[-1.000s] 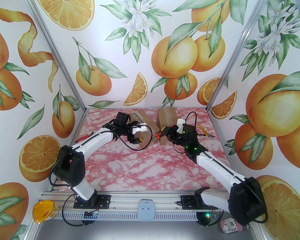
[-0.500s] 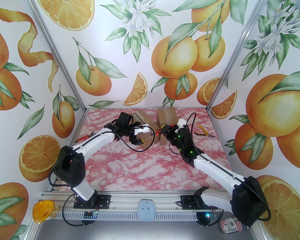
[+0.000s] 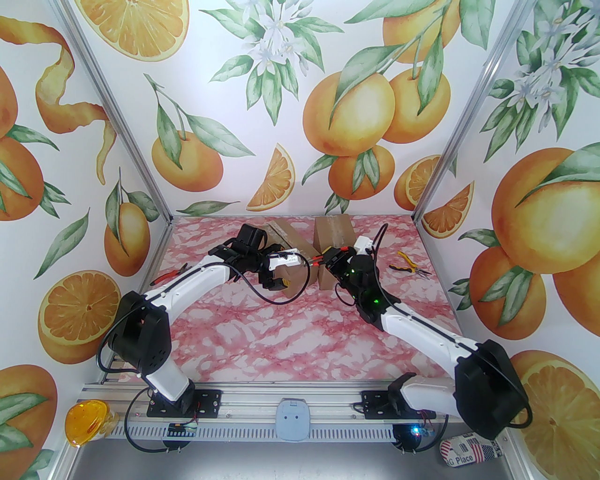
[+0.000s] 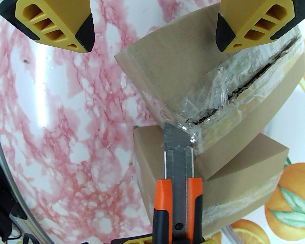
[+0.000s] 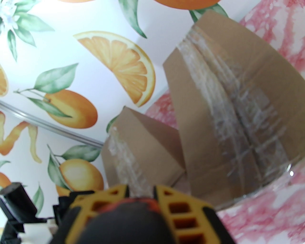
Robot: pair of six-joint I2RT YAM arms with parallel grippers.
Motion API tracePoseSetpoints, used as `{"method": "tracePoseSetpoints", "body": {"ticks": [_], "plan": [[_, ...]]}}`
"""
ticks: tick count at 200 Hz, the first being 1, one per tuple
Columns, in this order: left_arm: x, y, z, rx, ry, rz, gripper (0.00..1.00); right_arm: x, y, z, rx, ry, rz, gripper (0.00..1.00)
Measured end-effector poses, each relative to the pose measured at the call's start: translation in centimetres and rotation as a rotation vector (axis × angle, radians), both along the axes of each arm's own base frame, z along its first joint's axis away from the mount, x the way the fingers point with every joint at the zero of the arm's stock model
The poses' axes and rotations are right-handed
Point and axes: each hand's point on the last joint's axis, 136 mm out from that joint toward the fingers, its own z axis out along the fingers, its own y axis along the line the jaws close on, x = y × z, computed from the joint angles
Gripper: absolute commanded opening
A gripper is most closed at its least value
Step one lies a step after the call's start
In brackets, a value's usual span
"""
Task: Unpack the express box
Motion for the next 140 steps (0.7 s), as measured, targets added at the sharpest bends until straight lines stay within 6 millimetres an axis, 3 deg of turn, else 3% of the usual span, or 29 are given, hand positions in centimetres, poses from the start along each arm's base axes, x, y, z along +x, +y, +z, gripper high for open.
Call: {"method": "tracePoseSetpoints", "body": {"ticks": [102,140], "plan": [[0.3,-0.3,0.0,-0.013,0.011,0.01,0.84,0.4,1.2,3.7,-0.073,-0.144,0.03,0.0],[0.3,-0.3,0.0,-0.014,0.013,0.013,0.84,1.1,1.5,3.4,-0.139,-0.16,0.04,0.0]]}}
